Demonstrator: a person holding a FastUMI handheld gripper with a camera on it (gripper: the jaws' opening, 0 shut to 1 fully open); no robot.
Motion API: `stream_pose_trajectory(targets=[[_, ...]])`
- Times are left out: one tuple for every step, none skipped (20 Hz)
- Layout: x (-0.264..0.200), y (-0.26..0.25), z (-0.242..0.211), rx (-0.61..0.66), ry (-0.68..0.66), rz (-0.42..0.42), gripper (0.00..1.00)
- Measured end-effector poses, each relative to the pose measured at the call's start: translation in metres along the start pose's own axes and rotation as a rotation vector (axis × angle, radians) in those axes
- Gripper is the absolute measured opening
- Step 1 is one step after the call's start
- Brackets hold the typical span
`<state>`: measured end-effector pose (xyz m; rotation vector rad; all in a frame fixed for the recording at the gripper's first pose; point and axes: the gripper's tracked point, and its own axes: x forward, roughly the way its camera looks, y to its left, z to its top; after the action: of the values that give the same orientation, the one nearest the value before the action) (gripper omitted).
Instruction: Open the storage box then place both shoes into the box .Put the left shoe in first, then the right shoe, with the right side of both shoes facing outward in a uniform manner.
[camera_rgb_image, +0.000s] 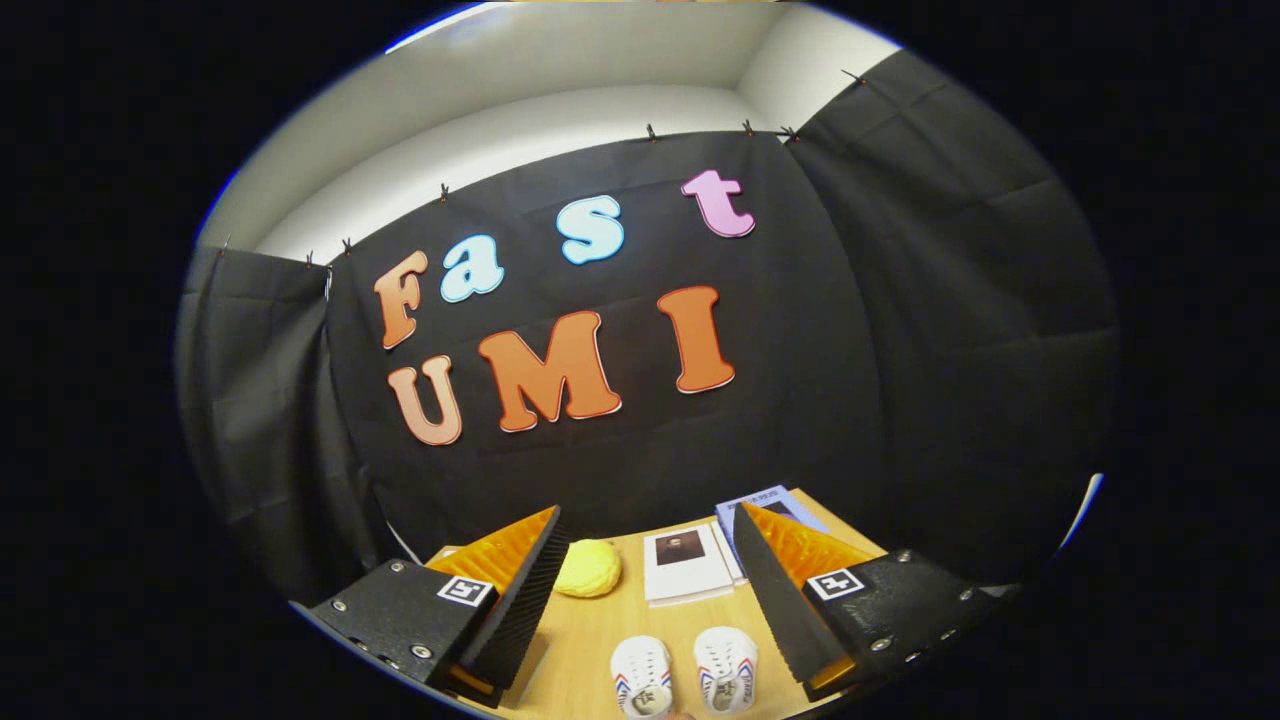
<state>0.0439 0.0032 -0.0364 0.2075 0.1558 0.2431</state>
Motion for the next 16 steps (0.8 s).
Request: stream_pose_trajectory(targets=[[0.003, 0.005, -0.009, 0.014, 0.024, 0.017, 0.98], [0.005, 0.012, -0.022, 0.033, 0.061, 0.042, 0.98], [0.007, 0.021, -0.033, 0.055, 0.095, 0.074, 0.98], [0.008, 0.032, -0.042, 0.079, 0.129, 0.110, 0.98], [0.009, 0.042, -0.054, 0.103, 0.163, 0.147, 0.98], [0.009, 0.052, -0.067, 0.127, 0.205, 0.182, 0.98], [0.008, 0.063, -0.082, 0.157, 0.251, 0.223, 0.98], [0.006, 0.074, -0.096, 0.188, 0.297, 0.264, 0.98], [0.005, 0.084, -0.111, 0.218, 0.342, 0.299, 0.98], [0.005, 0.091, -0.127, 0.246, 0.386, 0.320, 0.98], [0.006, 0.097, -0.141, 0.275, 0.427, 0.337, 0.98], [0.005, 0.102, -0.156, 0.302, 0.464, 0.351, 0.98], [0.005, 0.108, -0.170, 0.329, 0.502, 0.365, 0.98], [0.003, 0.115, -0.183, 0.357, 0.535, 0.383, 0.98], [0.003, 0.121, -0.196, 0.384, 0.567, 0.399, 0.98], [0.002, 0.126, -0.209, 0.410, 0.599, 0.412, 0.98]])
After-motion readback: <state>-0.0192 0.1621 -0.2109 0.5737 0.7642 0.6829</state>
